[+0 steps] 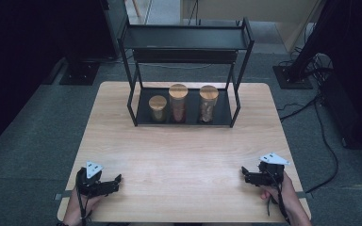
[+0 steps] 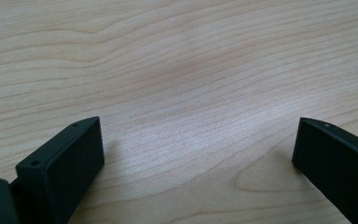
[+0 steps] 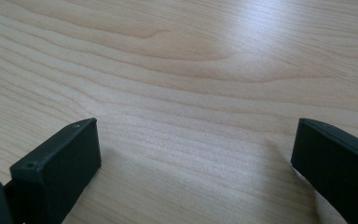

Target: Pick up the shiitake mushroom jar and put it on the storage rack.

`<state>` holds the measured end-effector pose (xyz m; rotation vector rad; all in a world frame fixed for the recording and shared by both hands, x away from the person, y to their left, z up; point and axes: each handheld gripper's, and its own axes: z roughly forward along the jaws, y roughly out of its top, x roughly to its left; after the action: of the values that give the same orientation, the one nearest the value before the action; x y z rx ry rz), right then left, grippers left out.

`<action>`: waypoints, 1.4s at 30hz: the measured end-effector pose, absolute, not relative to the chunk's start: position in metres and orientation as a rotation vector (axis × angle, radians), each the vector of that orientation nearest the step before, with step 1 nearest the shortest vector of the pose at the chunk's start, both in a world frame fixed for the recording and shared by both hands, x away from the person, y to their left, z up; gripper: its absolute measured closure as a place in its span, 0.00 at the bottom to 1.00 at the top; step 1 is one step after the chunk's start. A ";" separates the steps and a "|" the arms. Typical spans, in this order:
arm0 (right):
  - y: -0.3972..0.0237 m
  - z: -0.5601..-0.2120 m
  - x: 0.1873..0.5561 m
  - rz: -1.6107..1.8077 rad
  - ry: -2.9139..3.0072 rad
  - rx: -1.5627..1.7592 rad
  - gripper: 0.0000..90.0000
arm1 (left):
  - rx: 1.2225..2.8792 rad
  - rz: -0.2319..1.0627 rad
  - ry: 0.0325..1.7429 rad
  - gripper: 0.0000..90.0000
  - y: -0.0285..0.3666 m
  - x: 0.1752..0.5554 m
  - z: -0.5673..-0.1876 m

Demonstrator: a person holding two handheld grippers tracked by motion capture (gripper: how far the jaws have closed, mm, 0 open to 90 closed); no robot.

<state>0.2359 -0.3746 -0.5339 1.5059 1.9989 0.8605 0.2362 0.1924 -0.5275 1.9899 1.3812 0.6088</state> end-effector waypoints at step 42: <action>-0.412 -0.535 0.208 0.841 1.954 1.556 0.01 | 1.984 0.613 1.391 0.02 0.192 0.236 -0.528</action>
<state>0.2076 -0.4117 -0.5346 1.5564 1.9536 0.8414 0.2362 0.1924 -0.5275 1.9837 1.3908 0.6128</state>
